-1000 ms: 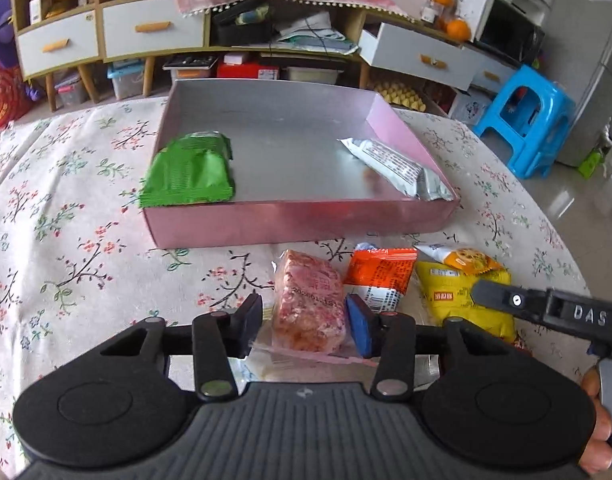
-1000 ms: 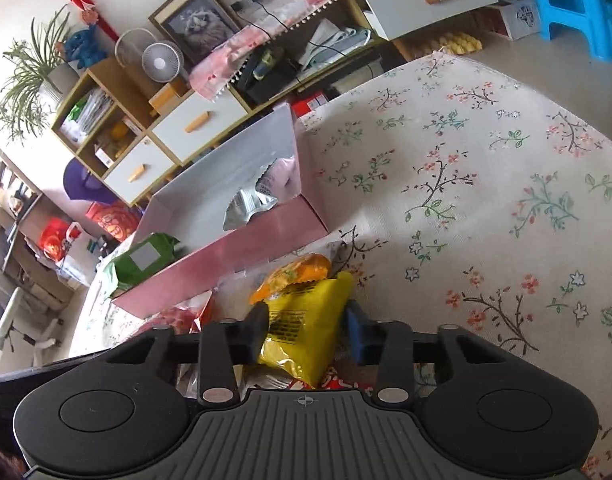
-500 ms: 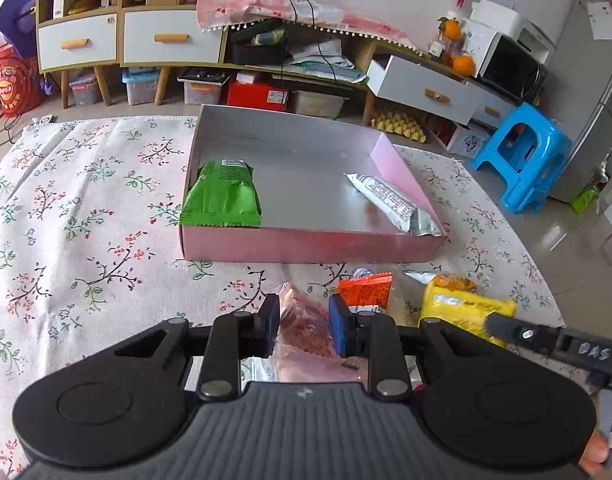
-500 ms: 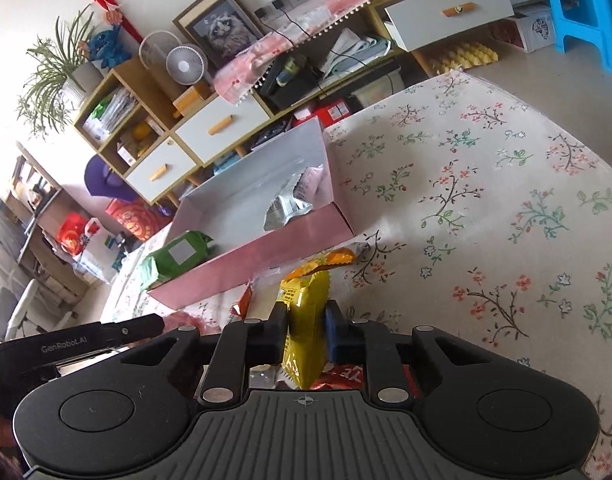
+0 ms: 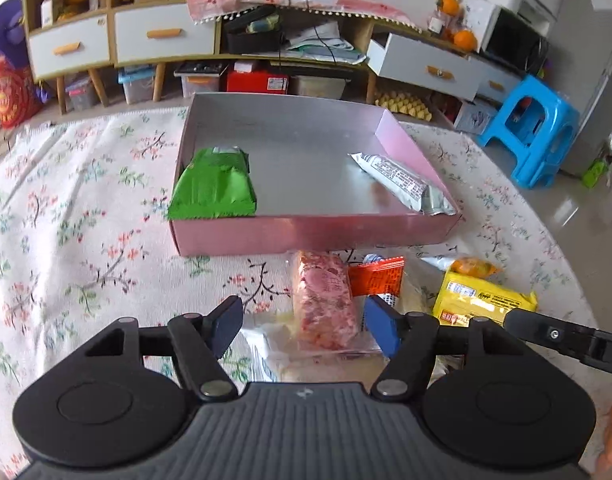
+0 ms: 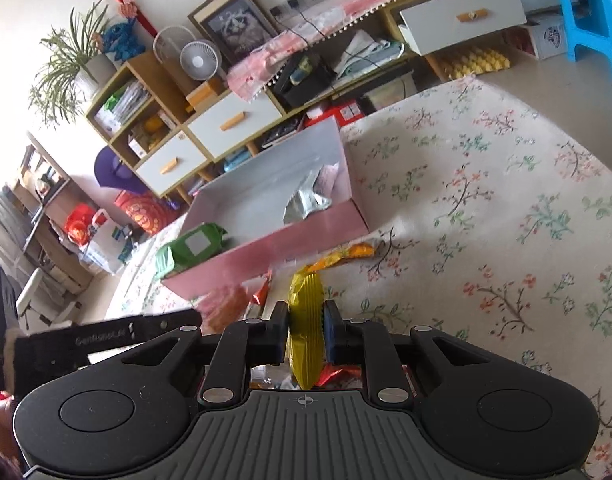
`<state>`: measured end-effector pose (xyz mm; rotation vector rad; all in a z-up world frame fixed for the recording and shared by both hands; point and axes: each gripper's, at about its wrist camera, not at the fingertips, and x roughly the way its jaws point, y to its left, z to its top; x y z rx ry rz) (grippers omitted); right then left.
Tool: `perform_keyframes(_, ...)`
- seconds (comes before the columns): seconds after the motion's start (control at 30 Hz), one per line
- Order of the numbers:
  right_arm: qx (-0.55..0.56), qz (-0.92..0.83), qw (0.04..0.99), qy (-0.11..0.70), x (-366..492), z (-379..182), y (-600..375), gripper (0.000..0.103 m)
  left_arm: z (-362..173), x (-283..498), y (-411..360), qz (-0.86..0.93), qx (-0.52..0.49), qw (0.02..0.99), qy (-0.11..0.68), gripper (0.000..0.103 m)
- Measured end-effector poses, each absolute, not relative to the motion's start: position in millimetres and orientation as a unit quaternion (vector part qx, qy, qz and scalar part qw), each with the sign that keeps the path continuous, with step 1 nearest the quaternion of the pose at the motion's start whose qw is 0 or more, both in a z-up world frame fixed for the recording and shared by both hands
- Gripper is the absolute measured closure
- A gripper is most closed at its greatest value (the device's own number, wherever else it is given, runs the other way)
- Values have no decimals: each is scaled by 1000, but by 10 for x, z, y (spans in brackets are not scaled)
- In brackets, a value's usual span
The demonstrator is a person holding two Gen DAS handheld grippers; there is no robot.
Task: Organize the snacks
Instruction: 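Carry the pink cake with left tool while right tool carries the yellow pack over the box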
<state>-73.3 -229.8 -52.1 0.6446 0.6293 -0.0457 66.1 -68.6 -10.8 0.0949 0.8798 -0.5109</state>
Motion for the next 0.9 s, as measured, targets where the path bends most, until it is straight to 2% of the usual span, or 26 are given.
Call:
perform_keyframes(0.07,312,-16,898,311,-705,-541,-2287,81,-143,672,-762,-245,67,871,420,34)
perform_keyframes(0.13,309,-19,897,317,-669,-576,-2266,81,-193,702,-838,-236,87,871,421,36)
perform_keyframes(0.23,308,-18,894,324,-623,-627,-2242,81,-244,730,-923,-231,111,872,418,45)
perform_keyframes(0.3,306,-20,895,323,-626,-636,-2241,81,-264,721,-953,-234,122,870,417,70)
perform_keyframes(0.47,307,-24,897,318,-690,-605,-2286,83,-221,625,-975,-232,140,876,400,72)
perform_keyframes(0.9,337,-11,903,267,-936,-242,-2416,84,246,472,-653,-256,59,892,368,73)
